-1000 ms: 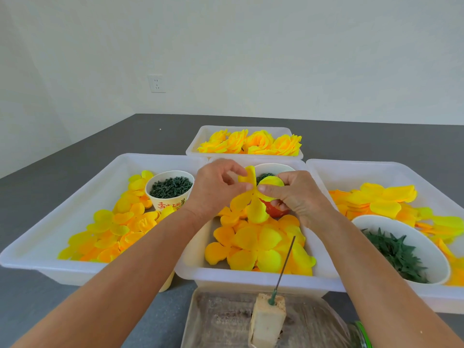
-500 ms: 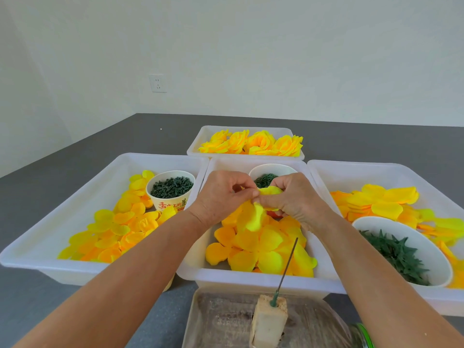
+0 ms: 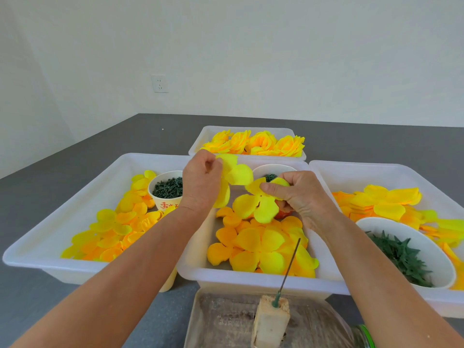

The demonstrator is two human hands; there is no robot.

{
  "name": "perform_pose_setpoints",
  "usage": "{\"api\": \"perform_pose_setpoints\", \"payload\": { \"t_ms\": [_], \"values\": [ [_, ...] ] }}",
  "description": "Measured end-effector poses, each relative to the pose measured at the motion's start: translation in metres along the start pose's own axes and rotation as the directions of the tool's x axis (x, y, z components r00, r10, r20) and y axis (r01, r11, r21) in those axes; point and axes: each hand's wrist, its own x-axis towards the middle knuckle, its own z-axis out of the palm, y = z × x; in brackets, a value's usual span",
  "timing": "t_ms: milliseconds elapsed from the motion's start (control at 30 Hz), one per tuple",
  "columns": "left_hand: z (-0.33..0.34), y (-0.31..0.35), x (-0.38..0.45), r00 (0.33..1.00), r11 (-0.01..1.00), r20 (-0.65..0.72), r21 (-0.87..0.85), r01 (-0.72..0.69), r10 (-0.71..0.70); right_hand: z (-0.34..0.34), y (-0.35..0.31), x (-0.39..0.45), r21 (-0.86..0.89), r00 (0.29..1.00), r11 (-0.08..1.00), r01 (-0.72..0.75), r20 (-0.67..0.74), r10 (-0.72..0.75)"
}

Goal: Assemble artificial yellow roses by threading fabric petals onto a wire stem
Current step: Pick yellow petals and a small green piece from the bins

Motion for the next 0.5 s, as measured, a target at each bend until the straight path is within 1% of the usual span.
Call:
{"api": "perform_pose_setpoints", "payload": {
  "t_ms": [67,200,333,500],
  "values": [
    [-0.001,0.001,-0.002,1.000,0.999,-0.005,0.032,-0.030,0.030,0.000,0.000,0.001,-0.047,1.000,0.999,-0.009,0.013,0.009],
    [0.001,0.000,-0.006,0.984,0.983,0.123,0.117,-0.142,0.127,-0.001,0.000,0.001,-0.193,0.992,0.981,-0.037,0.112,0.060],
    [0.003,0.000,-0.008,0.956,0.970,0.249,0.145,-0.193,0.153,0.000,0.003,0.001,-0.326,0.995,0.945,0.022,0.099,0.011],
    [0.006,0.000,-0.014,0.905,0.966,0.405,0.158,-0.206,0.127,0.004,0.007,0.002,-0.501,0.991,0.858,0.111,0.118,-0.059]
  ]
}}
